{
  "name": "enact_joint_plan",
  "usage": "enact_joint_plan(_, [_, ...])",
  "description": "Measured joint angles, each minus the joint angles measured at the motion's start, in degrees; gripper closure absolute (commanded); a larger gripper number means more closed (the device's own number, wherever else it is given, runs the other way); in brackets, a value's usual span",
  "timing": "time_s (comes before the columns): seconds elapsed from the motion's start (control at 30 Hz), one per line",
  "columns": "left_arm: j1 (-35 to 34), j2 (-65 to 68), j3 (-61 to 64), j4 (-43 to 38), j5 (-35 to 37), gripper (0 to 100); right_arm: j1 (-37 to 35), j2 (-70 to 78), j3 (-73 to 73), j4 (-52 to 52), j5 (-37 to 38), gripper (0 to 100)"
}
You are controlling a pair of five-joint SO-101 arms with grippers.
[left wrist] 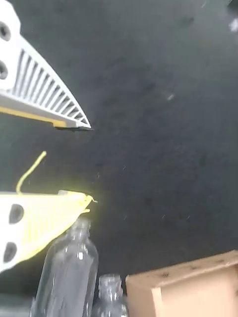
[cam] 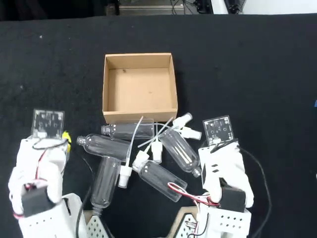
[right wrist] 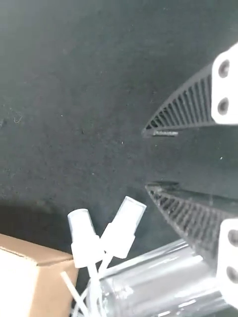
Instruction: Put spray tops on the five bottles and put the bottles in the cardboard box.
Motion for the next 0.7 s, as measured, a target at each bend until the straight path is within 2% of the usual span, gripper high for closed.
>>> enact_joint_plan(0.2, [5.5, 25.6, -11.3, 1.8, 12.8, 69, 0.0, 0.0, 4.8, -2.4, -0.8, 85.8])
enact_joint_plan(0.37, [11.7, 44.3, -18.7, 9.5, 32.4, 67, 0.0, 0.0, 4.8, -1.3, -0.8, 85.8])
enact_joint_plan(0.43, [14.3, 49.4, -20.1, 11.1, 38.2, 67, 0.0, 0.0, 4.8, -0.9, -0.8, 85.8])
enact_joint_plan(0.57, [18.9, 55.0, -20.3, 11.6, 42.8, 67, 0.0, 0.0, 4.8, -0.7, -0.8, 85.8])
enact_joint_plan(0.7, [19.7, 56.6, -20.4, 9.0, 46.5, 67, 0.0, 0.0, 4.8, -0.7, -0.8, 85.8])
